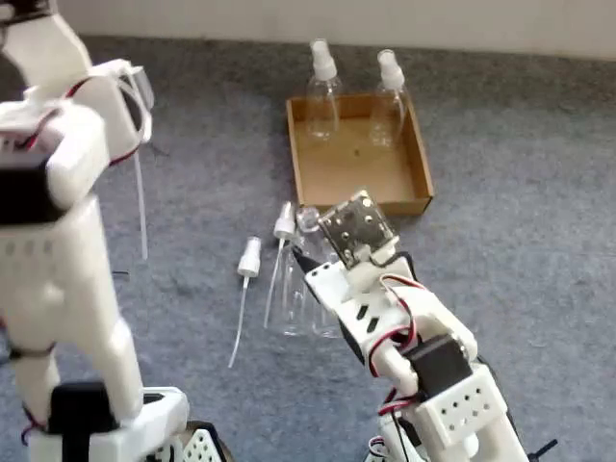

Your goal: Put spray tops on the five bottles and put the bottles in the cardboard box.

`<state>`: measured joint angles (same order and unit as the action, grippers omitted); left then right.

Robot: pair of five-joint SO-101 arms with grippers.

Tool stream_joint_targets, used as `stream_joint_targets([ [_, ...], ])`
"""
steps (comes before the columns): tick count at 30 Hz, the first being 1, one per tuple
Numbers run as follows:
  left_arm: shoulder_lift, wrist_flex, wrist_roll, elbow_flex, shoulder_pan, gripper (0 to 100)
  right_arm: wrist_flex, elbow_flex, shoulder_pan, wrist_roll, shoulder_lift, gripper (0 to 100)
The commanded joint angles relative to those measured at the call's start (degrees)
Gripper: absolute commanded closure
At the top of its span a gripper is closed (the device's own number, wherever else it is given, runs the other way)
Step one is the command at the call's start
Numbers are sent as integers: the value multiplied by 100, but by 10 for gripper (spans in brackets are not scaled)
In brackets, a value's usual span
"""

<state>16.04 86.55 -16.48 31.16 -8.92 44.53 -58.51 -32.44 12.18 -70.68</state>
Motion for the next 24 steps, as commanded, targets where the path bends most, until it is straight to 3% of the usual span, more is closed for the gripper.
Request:
stream_joint_targets([
  [1, 1305, 114, 70, 224, 549, 930, -1042, -593, -268, -53, -629, 995],
  [8, 1938, -325, 44, 145, 2158, 930, -2185, -2396, -295, -220, -1930, 995],
  [11, 1947, -1134, 44, -338, 2712, 930, -2185, -2607, -295, -721, -2360, 995],
  [16, 1947, -2646, 62, -1657, 3512, 931, -2176, -2651, -277, -782, -2782, 995],
  [20, 1956, -3851, 97, -2730, 3776, 931, -1903, -2659, -295, -809, -2958, 995],
  [24, 1956, -4633, 580, -3354, 3776, 954, -1815, -2659, -295, -809, -3196, 995],
])
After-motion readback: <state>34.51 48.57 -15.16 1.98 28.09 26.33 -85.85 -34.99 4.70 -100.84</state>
